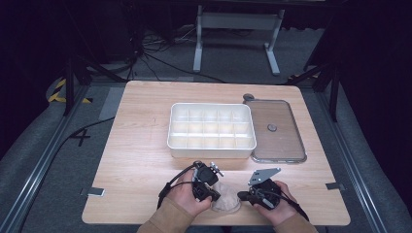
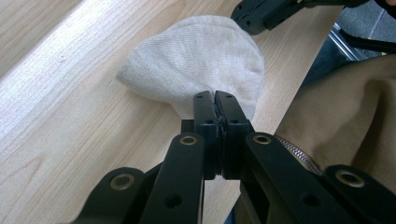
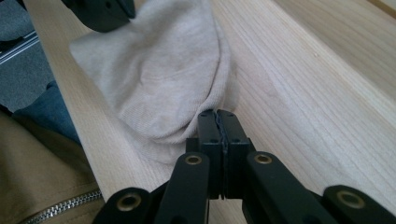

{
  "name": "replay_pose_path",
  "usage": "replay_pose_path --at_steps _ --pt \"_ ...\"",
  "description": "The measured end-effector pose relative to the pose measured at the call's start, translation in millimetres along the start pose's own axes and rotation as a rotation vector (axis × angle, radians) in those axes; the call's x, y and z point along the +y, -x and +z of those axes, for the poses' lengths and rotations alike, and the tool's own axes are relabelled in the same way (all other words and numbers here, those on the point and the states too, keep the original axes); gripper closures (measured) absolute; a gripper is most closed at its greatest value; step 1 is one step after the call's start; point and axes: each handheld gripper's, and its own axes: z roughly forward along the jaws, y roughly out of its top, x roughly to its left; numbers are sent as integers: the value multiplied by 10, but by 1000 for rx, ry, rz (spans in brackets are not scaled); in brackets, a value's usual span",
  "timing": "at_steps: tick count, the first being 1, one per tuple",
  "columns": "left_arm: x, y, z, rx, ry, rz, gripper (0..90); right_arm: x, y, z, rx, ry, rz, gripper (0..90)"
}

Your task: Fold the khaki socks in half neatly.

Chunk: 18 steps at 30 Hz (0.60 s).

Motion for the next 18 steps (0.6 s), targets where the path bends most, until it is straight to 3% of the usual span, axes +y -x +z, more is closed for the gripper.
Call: replay_pose_path --at_steps 10,18 --pt "39 78 33 -1 22 38 885 33 -112 58 18 -16 -48 900" --pt "83 137 115 -24 44 73 885 39 -135 87 17 -21 -54 900"
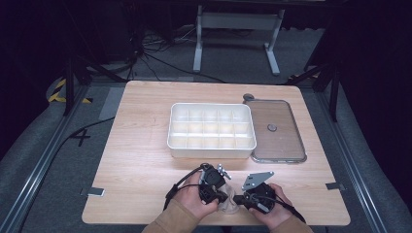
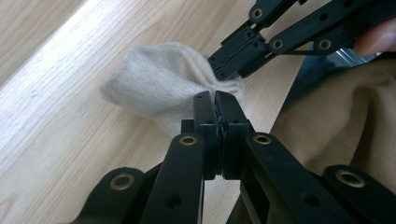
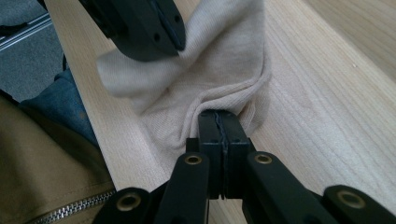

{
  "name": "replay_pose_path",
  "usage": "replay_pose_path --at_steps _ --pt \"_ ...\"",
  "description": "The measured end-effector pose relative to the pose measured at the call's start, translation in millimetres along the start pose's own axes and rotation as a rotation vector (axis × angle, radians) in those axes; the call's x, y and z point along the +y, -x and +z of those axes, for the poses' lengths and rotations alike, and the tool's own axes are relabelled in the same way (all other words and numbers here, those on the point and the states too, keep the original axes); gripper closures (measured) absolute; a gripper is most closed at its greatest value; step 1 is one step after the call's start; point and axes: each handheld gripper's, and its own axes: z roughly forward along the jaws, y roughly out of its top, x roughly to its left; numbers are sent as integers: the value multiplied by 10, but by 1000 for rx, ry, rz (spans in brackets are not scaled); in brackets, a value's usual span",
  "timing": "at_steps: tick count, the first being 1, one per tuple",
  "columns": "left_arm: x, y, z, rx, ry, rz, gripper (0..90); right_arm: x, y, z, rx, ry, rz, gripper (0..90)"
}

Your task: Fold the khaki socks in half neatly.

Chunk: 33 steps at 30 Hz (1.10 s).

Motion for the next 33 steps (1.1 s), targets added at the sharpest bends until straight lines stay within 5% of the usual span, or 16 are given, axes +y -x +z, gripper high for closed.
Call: replay_pose_path --at_steps 21,33 --pt "7 -9 173 -62 -8 7 884 -9 60 -40 30 23 47 899" --pt "10 4 225 -73 0 4 878 124 34 -247 17 169 30 900"
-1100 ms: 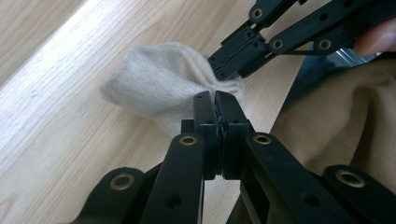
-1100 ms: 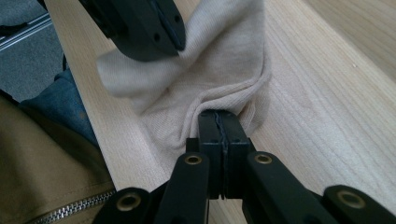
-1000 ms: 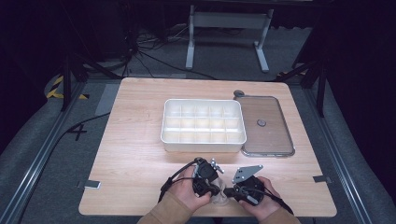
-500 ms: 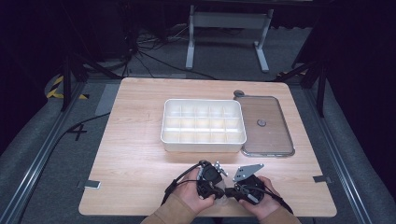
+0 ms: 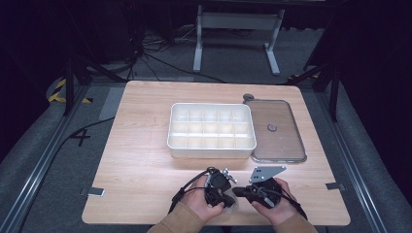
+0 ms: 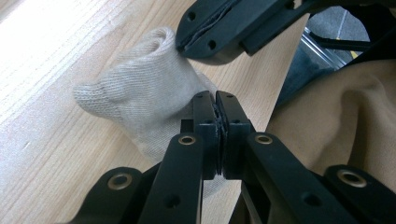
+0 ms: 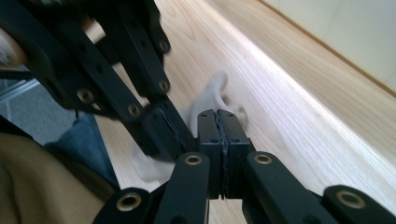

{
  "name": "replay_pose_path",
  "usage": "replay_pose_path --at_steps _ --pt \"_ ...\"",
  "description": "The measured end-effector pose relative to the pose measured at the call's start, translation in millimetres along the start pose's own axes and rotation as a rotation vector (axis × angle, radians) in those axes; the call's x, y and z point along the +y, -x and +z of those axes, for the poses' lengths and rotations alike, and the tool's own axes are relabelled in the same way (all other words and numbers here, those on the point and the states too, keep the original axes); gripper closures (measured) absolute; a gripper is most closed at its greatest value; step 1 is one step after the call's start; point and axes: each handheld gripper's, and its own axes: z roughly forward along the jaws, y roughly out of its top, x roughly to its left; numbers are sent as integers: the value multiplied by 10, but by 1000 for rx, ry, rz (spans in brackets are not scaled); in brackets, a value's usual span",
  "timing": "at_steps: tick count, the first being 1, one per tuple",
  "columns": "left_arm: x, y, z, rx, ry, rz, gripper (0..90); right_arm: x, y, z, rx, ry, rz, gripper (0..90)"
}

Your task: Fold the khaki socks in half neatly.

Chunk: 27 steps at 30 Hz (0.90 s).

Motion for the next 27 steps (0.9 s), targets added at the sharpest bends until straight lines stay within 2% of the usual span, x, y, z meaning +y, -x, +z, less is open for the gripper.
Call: replay_pose_path --at_steps 6,7,8,9,10,11,12,16,17,19,21,23,27 --pt "-3 10 20 -5 14 3 877 42 -31 55 12 44 -7 900" --pt "-6 24 27 -6 27 -16 876 42 -29 69 16 45 -2 900" --pt "-7 28 31 -6 35 -20 875 40 -23 87 15 42 -4 900" --pt "-3 28 16 -3 22 -14 873 36 -16 101 12 39 -6 900" --pt "-7 20 19 -6 29 -2 870 22 -4 126 3 34 1 900" --pt "0 13 2 -4 3 11 869 5 16 143 -1 25 0 900" --pt "-6 14 15 -6 21 10 868 -16 30 157 0 10 19 900" --pt "-6 28 4 -9 22 10 859 -54 70 185 -2 -16 39 900" --pt "-14 36 -17 -12 52 21 859 -60 73 189 -6 -23 40 900" --pt "-26 27 -120 1 74 33 858 -76 85 202 -21 -44 36 900" --pt "-48 -3 -229 15 98 10 864 -89 97 203 -24 -54 38 900" --pt "-71 -42 -286 10 91 -17 872 -98 107 202 -24 -57 38 900" --pt "-70 -28 -186 8 54 -12 872 -105 102 202 -25 -70 37 900"
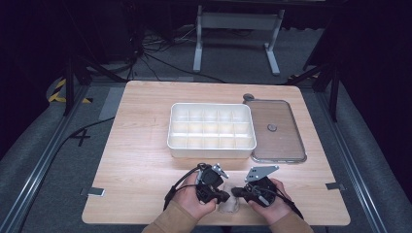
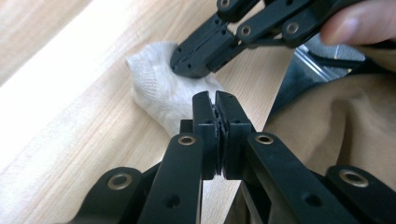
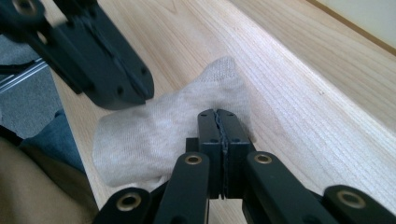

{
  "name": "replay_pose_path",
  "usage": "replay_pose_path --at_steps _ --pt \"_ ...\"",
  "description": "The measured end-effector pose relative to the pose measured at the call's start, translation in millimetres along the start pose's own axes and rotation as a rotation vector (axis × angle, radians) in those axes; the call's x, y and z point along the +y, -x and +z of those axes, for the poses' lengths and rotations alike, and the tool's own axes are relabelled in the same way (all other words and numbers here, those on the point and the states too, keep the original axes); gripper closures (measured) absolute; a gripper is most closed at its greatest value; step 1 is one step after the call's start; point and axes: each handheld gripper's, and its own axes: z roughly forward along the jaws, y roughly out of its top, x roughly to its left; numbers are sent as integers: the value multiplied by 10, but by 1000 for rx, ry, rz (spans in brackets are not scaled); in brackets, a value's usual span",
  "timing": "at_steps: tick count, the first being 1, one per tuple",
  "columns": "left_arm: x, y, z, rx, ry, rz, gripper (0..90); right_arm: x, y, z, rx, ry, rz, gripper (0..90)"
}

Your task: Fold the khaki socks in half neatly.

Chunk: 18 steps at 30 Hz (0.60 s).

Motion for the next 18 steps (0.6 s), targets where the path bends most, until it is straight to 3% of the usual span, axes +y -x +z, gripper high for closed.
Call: replay_pose_path --at_steps 7,9,18 --pt "6 31 152 1 -52 -9 872 -25 -17 -16 3 -15 -2 900" --pt "11 45 186 12 -78 7 881 -27 -21 -19 4 -19 -2 898" --pt "25 86 236 29 -80 9 891 -13 1 -186 4 8 12 854"
